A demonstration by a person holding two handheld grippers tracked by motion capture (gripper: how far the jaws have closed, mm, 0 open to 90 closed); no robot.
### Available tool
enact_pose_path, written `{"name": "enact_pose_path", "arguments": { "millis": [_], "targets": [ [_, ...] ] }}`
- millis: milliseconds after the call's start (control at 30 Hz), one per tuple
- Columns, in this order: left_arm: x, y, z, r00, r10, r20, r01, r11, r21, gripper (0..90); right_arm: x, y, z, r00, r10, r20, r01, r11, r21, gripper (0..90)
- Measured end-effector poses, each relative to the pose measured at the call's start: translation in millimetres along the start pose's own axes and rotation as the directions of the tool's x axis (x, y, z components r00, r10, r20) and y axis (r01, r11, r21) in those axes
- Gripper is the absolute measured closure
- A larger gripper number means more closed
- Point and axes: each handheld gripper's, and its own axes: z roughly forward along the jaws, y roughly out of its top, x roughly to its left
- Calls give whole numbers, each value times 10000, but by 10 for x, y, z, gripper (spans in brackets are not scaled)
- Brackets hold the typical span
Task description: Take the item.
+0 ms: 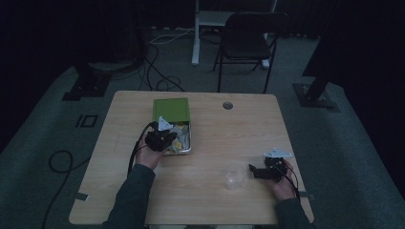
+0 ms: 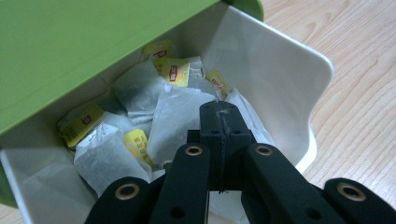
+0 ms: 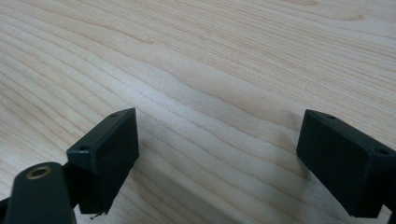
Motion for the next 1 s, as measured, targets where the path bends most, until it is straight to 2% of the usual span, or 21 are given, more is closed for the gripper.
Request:
{"name": "enact_pose_path", "arguments": {
  "millis": [100,200,233,433,533,667,733,767,1000],
  "targets": [
    [-28,39,-76,10000,6,47,-4,9993,-364,900,0,0,0,10000,-7,1,7,10000,-1,125],
    [-79,120,-174,9998,194,75,-187,9967,-793,900,-2,0,0,10000,-28,3,28,10000,-6,126],
    [-79,120,-174,9998,194,75,-187,9967,-793,900,-2,0,0,10000,-28,3,28,10000,-6,126],
    [-166,305,-355,9988,482,55,-468,9866,-1563,900,-1,1,0,10000,-12,5,12,10000,-3,126],
    [-170,325,-369,9987,501,55,-485,9853,-1641,900,-2,1,0,10000,-20,5,20,10000,0,125],
    [-154,332,-388,9993,272,240,-222,9819,-1883,900,-1,1,0,10000,-18,6,18,10000,-7,126],
    [-154,329,-385,9993,299,245,-248,9824,-1850,900,-1,0,1,10000,-13,7,13,10000,-11,126],
    [-180,338,-400,9986,373,382,-293,9809,-1925,900,-1,0,1,10000,-16,8,16,10000,-14,125],
    [-255,441,-448,9971,538,541,-406,9746,-2204,900,0,1,1,10000,-4,8,4,10000,-12,126]
  ]
}}
